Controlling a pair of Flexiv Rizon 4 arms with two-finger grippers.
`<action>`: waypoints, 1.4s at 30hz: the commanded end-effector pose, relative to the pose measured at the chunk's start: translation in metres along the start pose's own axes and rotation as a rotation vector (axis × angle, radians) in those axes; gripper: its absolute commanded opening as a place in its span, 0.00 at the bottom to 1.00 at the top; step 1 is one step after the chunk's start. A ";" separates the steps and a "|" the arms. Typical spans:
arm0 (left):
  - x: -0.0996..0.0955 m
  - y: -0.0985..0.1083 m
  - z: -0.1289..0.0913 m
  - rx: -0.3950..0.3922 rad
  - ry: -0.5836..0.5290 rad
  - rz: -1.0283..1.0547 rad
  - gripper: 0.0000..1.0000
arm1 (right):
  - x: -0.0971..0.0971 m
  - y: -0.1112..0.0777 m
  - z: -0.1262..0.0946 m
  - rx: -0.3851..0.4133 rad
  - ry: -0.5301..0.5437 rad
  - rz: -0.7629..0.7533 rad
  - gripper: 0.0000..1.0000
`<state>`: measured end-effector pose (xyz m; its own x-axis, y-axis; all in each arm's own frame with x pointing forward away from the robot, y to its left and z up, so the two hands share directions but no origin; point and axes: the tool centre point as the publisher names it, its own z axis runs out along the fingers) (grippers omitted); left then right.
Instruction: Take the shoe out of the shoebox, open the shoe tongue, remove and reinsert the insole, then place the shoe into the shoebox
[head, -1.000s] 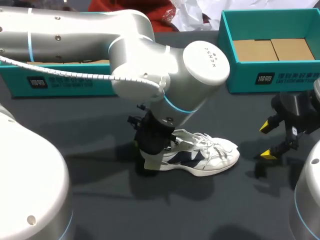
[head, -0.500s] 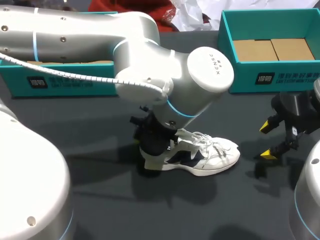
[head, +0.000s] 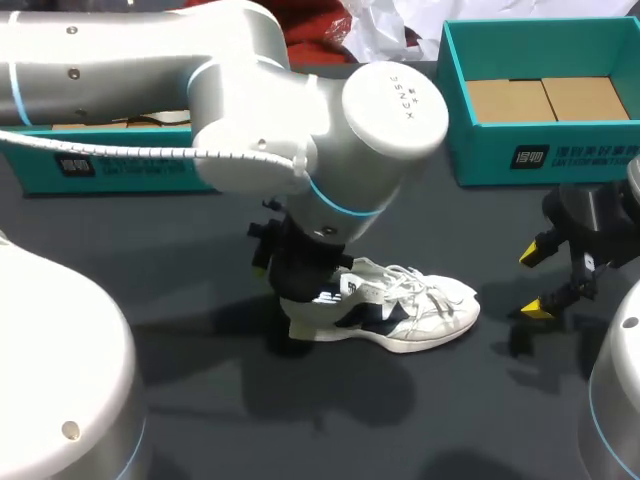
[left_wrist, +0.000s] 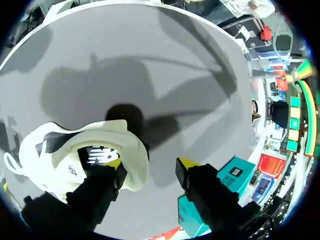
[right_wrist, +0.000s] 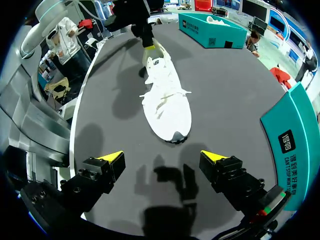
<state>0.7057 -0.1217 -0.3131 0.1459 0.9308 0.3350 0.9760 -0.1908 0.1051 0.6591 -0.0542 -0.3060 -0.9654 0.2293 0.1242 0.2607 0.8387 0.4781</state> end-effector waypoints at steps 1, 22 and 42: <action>0.048 -0.004 -0.029 0.038 -0.186 -0.037 0.75 | 0.002 0.000 0.000 0.002 -0.004 0.000 1.00; 0.104 -0.034 -0.052 0.350 -0.429 -0.190 1.00 | 0.002 0.000 0.000 0.002 -0.004 0.000 1.00; 0.152 -0.021 -0.043 0.726 -0.780 -0.931 1.00 | 0.002 0.000 0.000 0.002 -0.004 0.000 1.00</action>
<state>0.7010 0.0057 -0.2209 -0.4544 0.8891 -0.0554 0.8123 0.3880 -0.4355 0.6591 -0.0542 -0.3060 -0.9654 0.2292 0.1242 0.2607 0.8387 0.4781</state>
